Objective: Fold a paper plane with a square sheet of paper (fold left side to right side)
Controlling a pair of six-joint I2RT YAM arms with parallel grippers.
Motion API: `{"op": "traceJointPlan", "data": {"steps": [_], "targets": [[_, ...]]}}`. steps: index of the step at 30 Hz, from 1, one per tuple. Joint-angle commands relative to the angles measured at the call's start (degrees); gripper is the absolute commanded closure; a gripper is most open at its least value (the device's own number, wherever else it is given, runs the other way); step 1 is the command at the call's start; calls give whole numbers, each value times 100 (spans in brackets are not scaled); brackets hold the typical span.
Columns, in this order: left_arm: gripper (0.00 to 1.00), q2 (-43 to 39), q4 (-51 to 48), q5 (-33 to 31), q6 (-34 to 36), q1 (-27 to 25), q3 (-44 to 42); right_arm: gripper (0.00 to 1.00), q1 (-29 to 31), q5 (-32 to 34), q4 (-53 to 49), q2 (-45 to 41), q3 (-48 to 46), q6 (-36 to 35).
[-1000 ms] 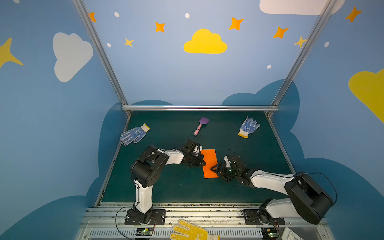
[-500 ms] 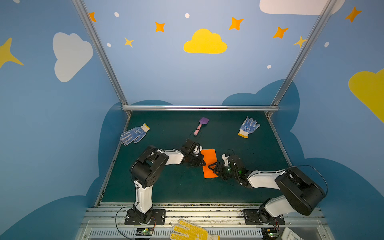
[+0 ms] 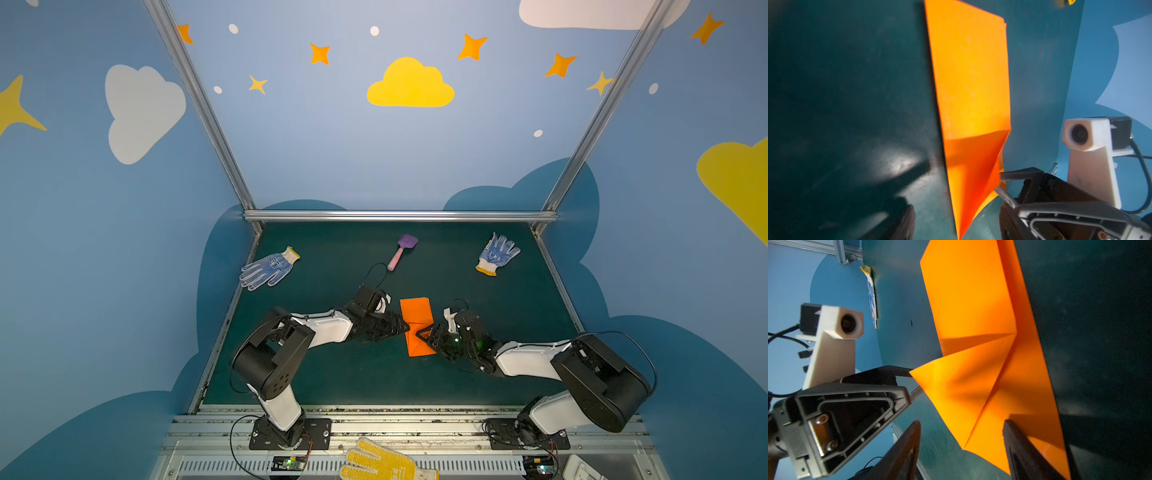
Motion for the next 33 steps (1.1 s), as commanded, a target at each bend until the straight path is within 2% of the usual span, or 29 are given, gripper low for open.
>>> {"op": "traceJointPlan", "data": {"steps": [1, 8, 21, 29, 33], "targets": [[34, 43, 480, 71, -301, -1, -119, 34, 24, 268, -1651, 417, -374, -42], [36, 475, 990, 298, -329, -10, -38, 36, 16, 250, -1694, 374, -376, -24], [37, 1113, 1147, 423, -83, -1, 370, 47, -76, 217, -1636, 529, -440, -58], [38, 1265, 1893, 523, -97, 142, 293, 48, -85, 223, -1633, 547, -448, -52], [38, 1389, 1873, 449, -72, 269, 398, 48, -89, 234, -1646, 530, -482, -50]]}}
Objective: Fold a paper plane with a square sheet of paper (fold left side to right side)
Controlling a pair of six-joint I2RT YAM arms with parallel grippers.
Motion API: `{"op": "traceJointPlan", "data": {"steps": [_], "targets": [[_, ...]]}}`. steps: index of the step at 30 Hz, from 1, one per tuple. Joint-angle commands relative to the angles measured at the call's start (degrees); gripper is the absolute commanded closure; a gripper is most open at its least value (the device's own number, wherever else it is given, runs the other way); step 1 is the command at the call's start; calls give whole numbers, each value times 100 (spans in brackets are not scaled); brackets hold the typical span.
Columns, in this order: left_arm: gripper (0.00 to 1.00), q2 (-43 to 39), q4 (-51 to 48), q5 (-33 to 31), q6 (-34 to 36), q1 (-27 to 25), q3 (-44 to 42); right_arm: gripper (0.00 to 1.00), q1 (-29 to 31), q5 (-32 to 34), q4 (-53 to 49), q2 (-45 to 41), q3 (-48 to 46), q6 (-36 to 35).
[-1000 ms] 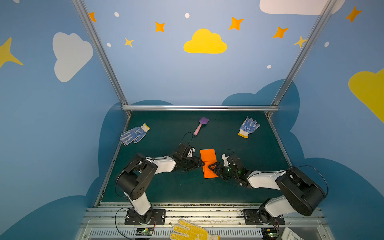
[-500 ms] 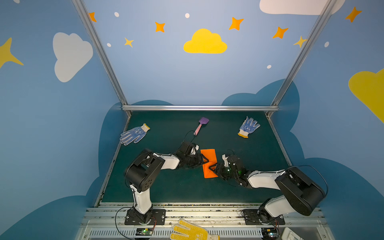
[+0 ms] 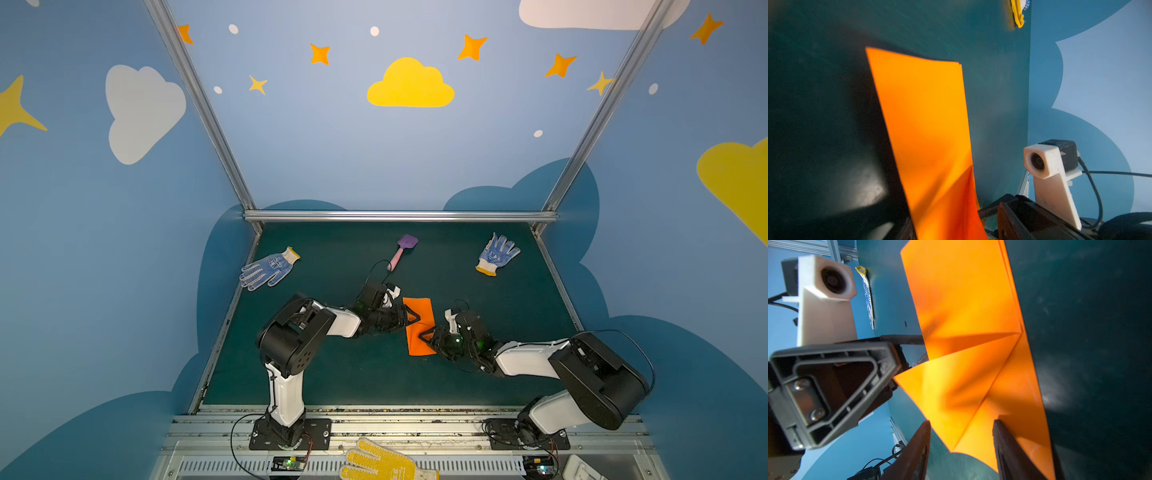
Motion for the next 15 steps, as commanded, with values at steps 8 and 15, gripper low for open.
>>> {"op": "traceJointPlan", "data": {"steps": [8, 15], "targets": [[48, 386, -17, 173, 154, 144, 179, 48, -40, 304, -1672, 395, -428, -61], [88, 415, -41, -39, -27, 157, 173, 44, -105, 48, -1806, 238, -237, -277]]}}
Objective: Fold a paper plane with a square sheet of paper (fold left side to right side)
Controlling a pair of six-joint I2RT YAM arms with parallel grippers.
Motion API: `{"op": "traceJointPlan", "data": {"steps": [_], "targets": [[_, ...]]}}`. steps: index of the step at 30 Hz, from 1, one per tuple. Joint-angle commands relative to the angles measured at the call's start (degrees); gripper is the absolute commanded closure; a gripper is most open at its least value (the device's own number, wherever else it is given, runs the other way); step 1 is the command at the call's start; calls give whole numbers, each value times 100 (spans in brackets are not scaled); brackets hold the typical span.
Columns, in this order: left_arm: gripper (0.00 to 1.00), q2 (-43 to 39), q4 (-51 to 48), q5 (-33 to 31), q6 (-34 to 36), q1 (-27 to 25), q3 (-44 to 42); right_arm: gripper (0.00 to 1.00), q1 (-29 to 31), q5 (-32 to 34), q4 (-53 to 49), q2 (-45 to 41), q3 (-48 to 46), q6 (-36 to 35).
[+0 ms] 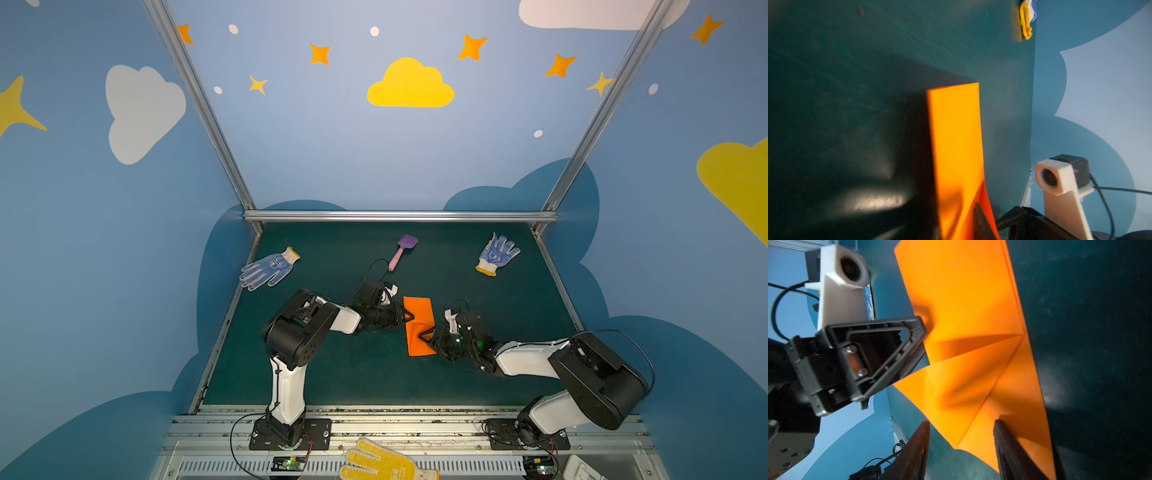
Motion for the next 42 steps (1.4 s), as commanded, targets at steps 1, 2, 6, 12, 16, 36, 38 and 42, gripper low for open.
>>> {"op": "traceJointPlan", "data": {"steps": [1, 2, 6, 12, 16, 36, 38, 42], "targets": [[93, 30, -84, -131, -28, 44, 3, 42, -108, 58, -1852, 171, -231, -297], [97, -77, -123, -164, -27, 63, -6, 41, -171, -31, -1975, 10, -188, -395], [97, -967, -1048, -551, 257, 263, 4, 36, -555, -165, -2834, -1027, -14, -797], [97, -2219, -4753, -2331, 1755, 210, 1250, 32, -1313, 63, -4192, -2396, 289, -1379], [97, -2224, -6591, -3630, 2324, 90, 2169, 31, -1912, -170, -4323, -2575, 375, -1649], [74, 1019, -8964, -5783, 2136, -2080, 5440, 31, -3082, -901, -4008, -1810, 480, -2162], [59, 1342, -8910, -5447, 2083, -2124, 5991, 31, -3118, -903, -4055, -1813, 485, -2198], [35, 1025, -8201, -4737, 1896, -1912, 5996, 31, -3136, -1026, -4159, -1809, 539, -2378]]}}
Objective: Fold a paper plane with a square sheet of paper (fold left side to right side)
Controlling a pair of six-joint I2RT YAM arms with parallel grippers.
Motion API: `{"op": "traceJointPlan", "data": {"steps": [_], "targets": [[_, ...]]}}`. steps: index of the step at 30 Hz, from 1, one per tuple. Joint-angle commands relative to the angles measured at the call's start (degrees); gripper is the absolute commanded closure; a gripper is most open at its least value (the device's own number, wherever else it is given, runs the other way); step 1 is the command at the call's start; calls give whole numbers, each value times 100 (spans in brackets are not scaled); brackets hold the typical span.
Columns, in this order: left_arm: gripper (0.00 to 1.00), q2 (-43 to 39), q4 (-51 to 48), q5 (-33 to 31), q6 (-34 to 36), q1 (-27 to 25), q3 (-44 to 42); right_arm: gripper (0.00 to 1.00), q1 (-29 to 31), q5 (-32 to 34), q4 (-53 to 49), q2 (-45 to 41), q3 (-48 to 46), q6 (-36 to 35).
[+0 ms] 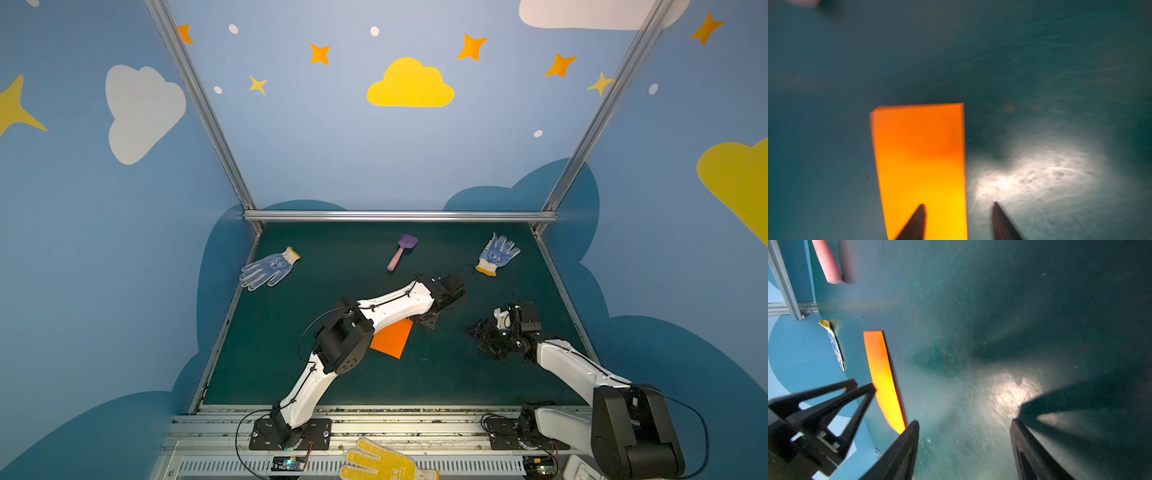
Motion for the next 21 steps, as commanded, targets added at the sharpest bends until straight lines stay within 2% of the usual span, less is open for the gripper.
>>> {"op": "traceJointPlan", "data": {"steps": [1, 5, 8, 14, 18, 21], "targets": [[31, -693, 524, 711, -264, 353, -107, 31, -28, -219, -183, 27, 171, -268], [22, -1709, 1569, 1487, -602, 933, -1338, 32, 178, -478, 23, 149, 246, -286], [21, -2355, 2292, 2178, -864, 1569, -2412, 32, 750, -402, 110, 328, 481, -228], [18, -3121, 2930, 2674, -1021, 2756, -3851, 35, 2405, 22, 358, 968, 1199, 14], [17, -3348, 3073, 2915, -1043, 3348, -4291, 36, 3522, 262, 556, 1566, 1754, 273], [16, -3489, 3122, 2938, -1013, 3606, -4443, 36, 4242, 434, 718, 1998, 2027, 466]]}}
